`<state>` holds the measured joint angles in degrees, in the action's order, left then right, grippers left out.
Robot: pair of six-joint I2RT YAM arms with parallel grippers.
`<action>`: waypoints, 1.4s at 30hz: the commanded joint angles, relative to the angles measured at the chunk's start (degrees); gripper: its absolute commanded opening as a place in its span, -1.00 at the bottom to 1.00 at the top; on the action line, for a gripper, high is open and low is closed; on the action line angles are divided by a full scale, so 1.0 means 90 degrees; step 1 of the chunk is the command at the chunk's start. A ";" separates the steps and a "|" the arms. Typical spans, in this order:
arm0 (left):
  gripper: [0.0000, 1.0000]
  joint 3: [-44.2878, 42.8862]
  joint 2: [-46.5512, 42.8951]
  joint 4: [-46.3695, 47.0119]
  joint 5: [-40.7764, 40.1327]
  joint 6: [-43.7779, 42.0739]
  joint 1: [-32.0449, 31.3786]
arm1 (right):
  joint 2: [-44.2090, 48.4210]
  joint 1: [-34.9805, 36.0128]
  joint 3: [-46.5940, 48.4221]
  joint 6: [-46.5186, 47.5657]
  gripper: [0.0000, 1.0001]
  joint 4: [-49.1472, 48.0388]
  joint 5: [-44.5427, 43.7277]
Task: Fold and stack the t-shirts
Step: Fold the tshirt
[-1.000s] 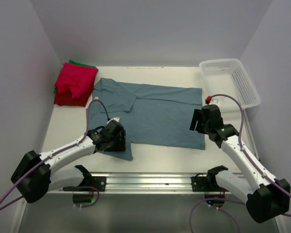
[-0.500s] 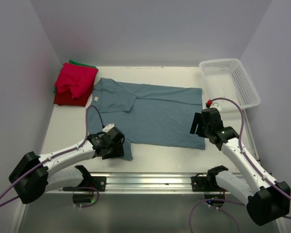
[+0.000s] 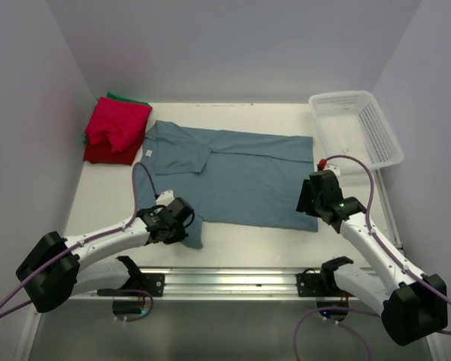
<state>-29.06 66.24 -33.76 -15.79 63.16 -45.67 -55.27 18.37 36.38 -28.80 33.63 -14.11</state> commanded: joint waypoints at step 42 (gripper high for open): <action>-1.00 -0.2162 -0.1530 -0.1757 -0.1048 -0.0093 -0.0834 | 0.1060 0.0009 -0.1347 -0.4837 0.18 0.1497 -0.1987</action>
<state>-47.03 53.56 -49.04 -23.07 63.59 -52.75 -50.04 18.37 24.80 -63.99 43.22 -26.06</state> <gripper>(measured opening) 0.015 0.595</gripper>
